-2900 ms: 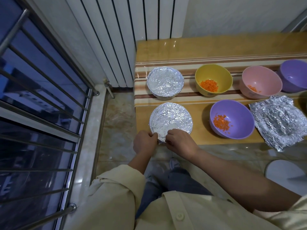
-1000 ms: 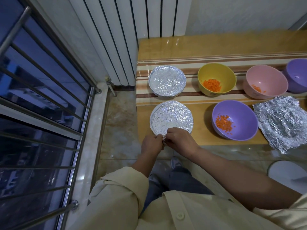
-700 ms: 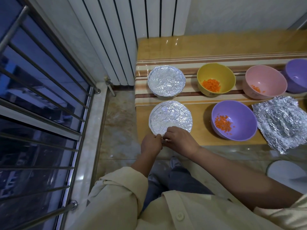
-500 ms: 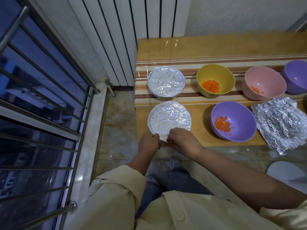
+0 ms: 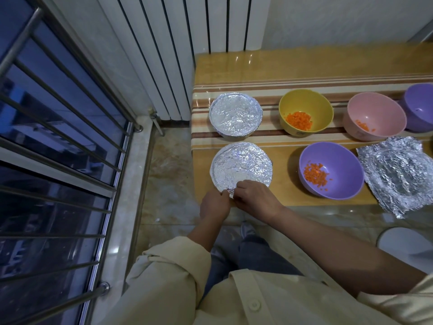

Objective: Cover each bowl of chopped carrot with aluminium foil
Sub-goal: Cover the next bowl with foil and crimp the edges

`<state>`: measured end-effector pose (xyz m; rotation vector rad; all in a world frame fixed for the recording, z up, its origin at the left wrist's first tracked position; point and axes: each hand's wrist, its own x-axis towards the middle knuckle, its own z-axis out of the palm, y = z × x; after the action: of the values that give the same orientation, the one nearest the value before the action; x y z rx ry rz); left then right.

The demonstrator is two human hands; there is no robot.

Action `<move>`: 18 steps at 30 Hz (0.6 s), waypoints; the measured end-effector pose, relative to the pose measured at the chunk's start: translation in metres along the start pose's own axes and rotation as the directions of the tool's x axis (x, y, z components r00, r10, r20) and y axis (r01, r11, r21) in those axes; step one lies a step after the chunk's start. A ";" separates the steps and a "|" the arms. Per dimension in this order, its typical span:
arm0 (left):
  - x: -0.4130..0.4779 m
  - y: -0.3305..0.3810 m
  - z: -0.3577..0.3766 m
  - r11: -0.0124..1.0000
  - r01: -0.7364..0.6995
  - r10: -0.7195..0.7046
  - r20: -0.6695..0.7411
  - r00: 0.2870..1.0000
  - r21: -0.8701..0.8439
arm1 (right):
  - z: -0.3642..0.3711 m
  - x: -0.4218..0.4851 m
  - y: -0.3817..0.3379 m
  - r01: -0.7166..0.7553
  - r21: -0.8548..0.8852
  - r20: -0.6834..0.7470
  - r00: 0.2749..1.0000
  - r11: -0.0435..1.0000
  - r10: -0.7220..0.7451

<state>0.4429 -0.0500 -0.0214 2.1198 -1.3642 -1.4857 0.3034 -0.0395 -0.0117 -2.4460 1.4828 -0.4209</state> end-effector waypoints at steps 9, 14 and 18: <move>0.002 -0.004 0.004 0.999 -0.027 0.028 -0.019 0.999 0.043 | 0.003 0.000 -0.001 -0.016 0.049 -0.028 0.999 0.999 0.017; -0.002 -0.003 0.001 1.000 0.012 -0.012 -0.032 0.999 -0.012 | 0.002 0.000 -0.003 -0.026 0.040 -0.066 0.997 0.999 0.028; -0.002 -0.005 -0.002 0.998 0.043 -0.036 -0.155 0.987 0.042 | 0.004 0.003 -0.006 -0.033 0.042 -0.073 0.997 0.999 0.036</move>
<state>0.4475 -0.0464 -0.0228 2.2494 -1.3199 -1.2849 0.3109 -0.0390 -0.0132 -2.3939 1.5279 -0.5346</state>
